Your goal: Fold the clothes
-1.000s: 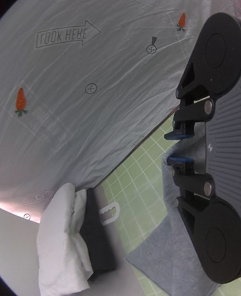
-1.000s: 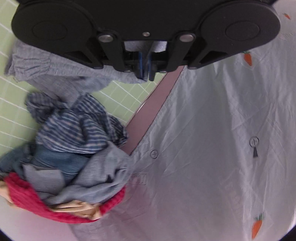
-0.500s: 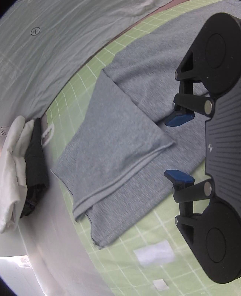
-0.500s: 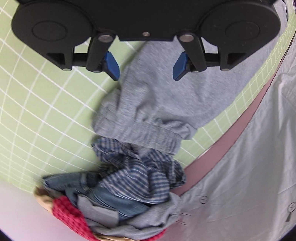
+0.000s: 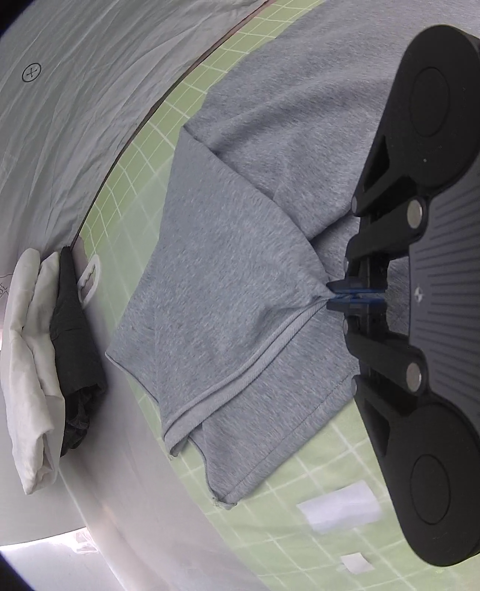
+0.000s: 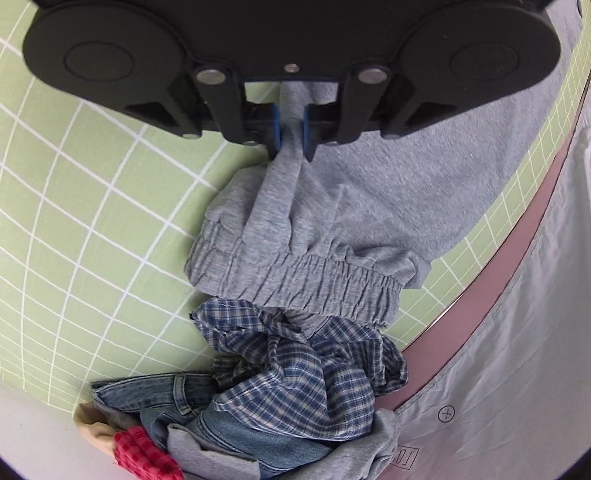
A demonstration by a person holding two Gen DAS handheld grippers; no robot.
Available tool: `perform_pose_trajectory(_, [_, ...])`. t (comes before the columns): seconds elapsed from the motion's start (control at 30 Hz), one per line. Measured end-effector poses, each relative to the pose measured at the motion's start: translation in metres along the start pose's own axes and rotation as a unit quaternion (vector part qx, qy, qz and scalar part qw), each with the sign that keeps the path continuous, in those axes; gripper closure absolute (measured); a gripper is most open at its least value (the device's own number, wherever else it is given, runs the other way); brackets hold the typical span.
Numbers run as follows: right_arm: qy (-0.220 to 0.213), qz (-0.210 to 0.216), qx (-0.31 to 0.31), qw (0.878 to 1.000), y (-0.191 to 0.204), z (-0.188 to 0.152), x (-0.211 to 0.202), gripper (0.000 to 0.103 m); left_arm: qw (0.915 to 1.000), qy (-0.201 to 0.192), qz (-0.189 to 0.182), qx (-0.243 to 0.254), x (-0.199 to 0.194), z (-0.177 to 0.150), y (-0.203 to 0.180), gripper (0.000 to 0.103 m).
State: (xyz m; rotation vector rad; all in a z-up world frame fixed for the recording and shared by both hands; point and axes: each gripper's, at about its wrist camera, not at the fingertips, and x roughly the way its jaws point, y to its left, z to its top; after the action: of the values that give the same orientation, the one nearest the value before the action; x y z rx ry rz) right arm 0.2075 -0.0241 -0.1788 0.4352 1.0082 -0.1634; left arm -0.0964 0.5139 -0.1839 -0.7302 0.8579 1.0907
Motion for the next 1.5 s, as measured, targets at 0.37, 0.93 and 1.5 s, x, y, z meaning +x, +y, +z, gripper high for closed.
perform_pose_trajectory(0.37, [-0.049, -0.030, 0.005, 0.998, -0.084, -0.014, -0.052, 0.099, 0.9996, 0.015, -0.015, -0.020, -0.047, -0.049, 0.074, 0.101])
perform_pose_trajectory(0.93, [-0.067, -0.067, 0.007, 0.995, -0.207, 0.000, -0.079, 0.097, 0.9950, -0.026, -0.096, -0.001, -0.106, -0.062, 0.059, 0.101])
perform_pose_trajectory(1.5, [-0.113, -0.108, -0.027, 0.987, -0.144, -0.014, -0.083, 0.079, 0.9858, -0.125, -0.111, 0.004, -0.080, 0.065, -0.008, 0.055])
